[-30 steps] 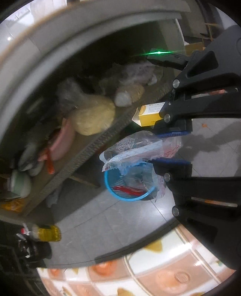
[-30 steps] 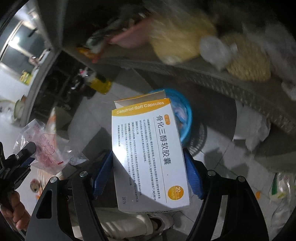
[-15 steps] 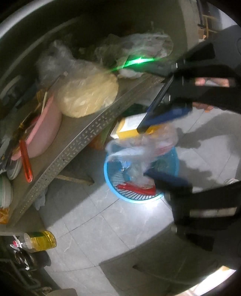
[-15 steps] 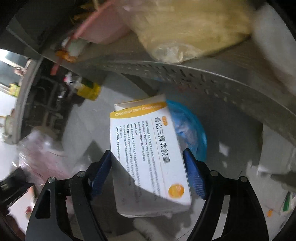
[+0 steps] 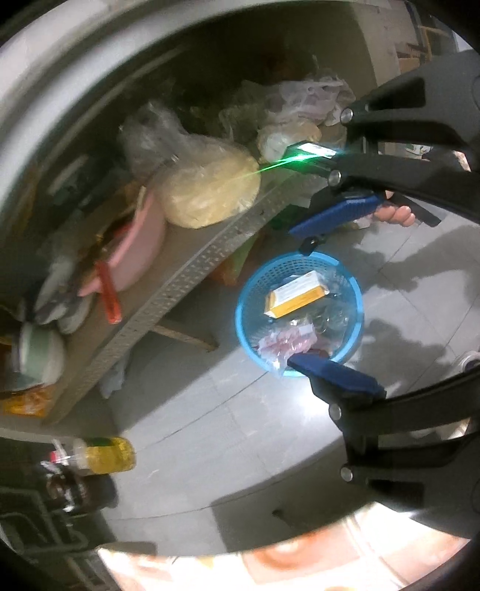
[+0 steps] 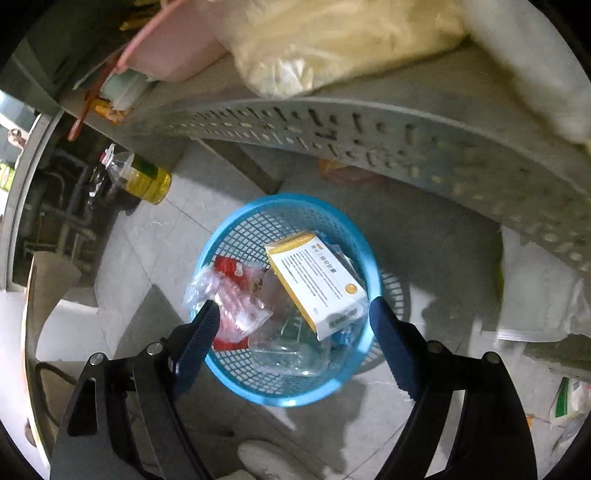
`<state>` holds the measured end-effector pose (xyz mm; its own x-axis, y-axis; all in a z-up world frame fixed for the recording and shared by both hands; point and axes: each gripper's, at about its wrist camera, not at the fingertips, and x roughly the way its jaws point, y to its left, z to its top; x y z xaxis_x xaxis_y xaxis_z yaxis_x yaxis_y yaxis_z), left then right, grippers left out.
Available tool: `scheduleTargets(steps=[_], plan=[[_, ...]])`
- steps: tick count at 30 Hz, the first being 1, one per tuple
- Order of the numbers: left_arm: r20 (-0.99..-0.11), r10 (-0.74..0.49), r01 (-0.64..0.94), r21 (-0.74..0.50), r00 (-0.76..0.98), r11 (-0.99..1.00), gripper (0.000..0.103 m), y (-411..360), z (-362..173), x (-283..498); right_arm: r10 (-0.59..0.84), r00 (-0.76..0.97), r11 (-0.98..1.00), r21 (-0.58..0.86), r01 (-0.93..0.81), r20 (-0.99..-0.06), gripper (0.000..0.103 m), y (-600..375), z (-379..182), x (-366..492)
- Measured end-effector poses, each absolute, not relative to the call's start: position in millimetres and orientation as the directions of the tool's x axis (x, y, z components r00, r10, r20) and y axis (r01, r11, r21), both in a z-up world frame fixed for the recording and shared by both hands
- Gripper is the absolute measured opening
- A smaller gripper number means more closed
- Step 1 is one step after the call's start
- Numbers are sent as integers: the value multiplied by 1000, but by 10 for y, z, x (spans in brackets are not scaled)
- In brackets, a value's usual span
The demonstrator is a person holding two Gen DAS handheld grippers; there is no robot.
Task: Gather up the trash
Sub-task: 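Move both grippers back to the table toward the orange peel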
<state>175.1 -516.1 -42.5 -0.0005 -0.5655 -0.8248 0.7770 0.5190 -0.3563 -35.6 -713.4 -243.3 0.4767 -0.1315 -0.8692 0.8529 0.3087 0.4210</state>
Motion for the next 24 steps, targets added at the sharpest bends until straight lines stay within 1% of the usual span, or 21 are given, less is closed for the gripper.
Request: scheduleTargets(steps=[3,5,9,12,15,19,24], plan=[[-808,-588,783,-353,21,512,65,-4975,-234,1709,-161,479,335,409,849,-863,81,-7008,-2266,-433],[-795,-605,787,-355,29,504,68,-4819,-106,1670,-176,485,359,403,842,-856,81,-6873,-2133,-482],[-772,-633,801,-346,53,489,73,-4460,114,1554,-196,517,441,396,805,-833,81,-6528,-1781,-523],[-760,-646,806,-337,72,486,76,-4188,229,1486,-218,550,501,391,772,-806,87,-6276,-1478,-563],[-741,-663,804,-327,107,496,79,-3856,340,1450,-238,580,549,385,742,-779,90,-6064,-1184,-601],[-722,-671,792,-305,170,529,83,-3405,452,1445,-241,616,607,379,699,-750,92,-5811,-840,-585],[-712,-664,758,-296,231,581,83,-2798,517,1517,-224,654,670,374,642,-722,92,-5564,-466,-476]])
